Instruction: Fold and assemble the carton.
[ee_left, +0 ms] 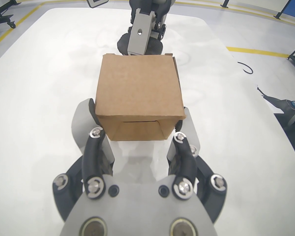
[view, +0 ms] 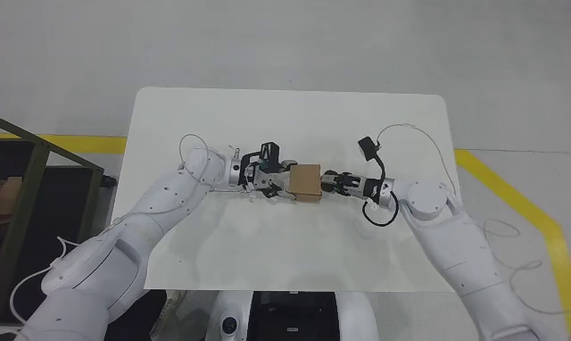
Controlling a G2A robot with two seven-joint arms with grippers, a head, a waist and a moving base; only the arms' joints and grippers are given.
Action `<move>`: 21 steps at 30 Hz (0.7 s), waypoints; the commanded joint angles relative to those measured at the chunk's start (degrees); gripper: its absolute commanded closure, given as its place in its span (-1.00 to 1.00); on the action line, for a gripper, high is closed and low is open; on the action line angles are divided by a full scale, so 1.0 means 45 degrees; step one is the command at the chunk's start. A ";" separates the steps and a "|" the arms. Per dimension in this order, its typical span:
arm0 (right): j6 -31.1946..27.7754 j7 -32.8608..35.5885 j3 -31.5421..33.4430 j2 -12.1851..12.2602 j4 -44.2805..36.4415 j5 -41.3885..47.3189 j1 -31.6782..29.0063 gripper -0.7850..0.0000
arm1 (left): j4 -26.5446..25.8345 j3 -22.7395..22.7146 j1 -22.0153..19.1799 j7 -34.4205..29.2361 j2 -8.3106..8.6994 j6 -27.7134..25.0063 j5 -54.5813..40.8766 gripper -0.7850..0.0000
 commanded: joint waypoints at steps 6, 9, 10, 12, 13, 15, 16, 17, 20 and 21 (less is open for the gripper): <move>-0.0135 -0.0226 0.0234 0.0046 0.0033 0.0051 -0.0171 1.00 | -0.0002 -0.0051 -0.0024 -0.0072 0.0002 0.0030 -0.0052 -0.40; -0.0232 -0.0309 0.0627 0.0160 -0.0285 0.0034 -0.0529 1.00 | 0.0025 -0.0073 -0.0003 -0.0084 0.0019 0.0024 -0.0052 -0.44; -0.0270 -0.0362 0.0777 0.0201 -0.0428 0.0024 -0.0671 1.00 | 0.0035 -0.0083 0.0000 -0.0101 0.0024 0.0044 -0.0045 -0.48; -0.0344 -0.0479 0.1084 0.0281 -0.0735 0.0034 -0.0965 1.00 | 0.0031 -0.0119 0.0019 -0.0063 0.0036 0.0056 -0.0095 -0.91; -0.0377 -0.0542 0.1225 0.0317 -0.0876 0.0027 -0.1101 1.00 | 0.0023 -0.0140 0.0021 -0.0062 0.0043 0.0095 -0.0101 -1.00; -0.0356 -0.0591 0.1428 0.0377 -0.1080 -0.0045 -0.1299 1.00 | 0.0000 -0.0177 0.0025 -0.0057 0.0058 0.0105 -0.0123 -1.00; -0.0348 -0.0586 0.1492 0.0395 -0.1163 -0.0043 -0.1354 1.00 | -0.0034 -0.0188 0.0032 -0.0035 0.0065 0.0091 -0.0131 -1.00; -0.0326 -0.0586 0.1528 0.0407 -0.1217 -0.0055 -0.1387 0.93 | -0.0105 -0.0205 0.0040 0.0056 0.0076 0.0093 -0.0139 -1.00; -0.0297 -0.0671 0.1506 0.0405 -0.1271 -0.0133 -0.1359 -0.97 | -0.0276 -0.0273 0.0076 0.0495 0.0155 0.0048 -0.0063 -1.00; -0.0320 -0.0720 0.1480 0.0398 -0.1254 -0.0162 -0.1322 -1.00 | -0.0328 -0.0318 0.0095 0.0689 0.0198 0.0035 -0.0042 -1.00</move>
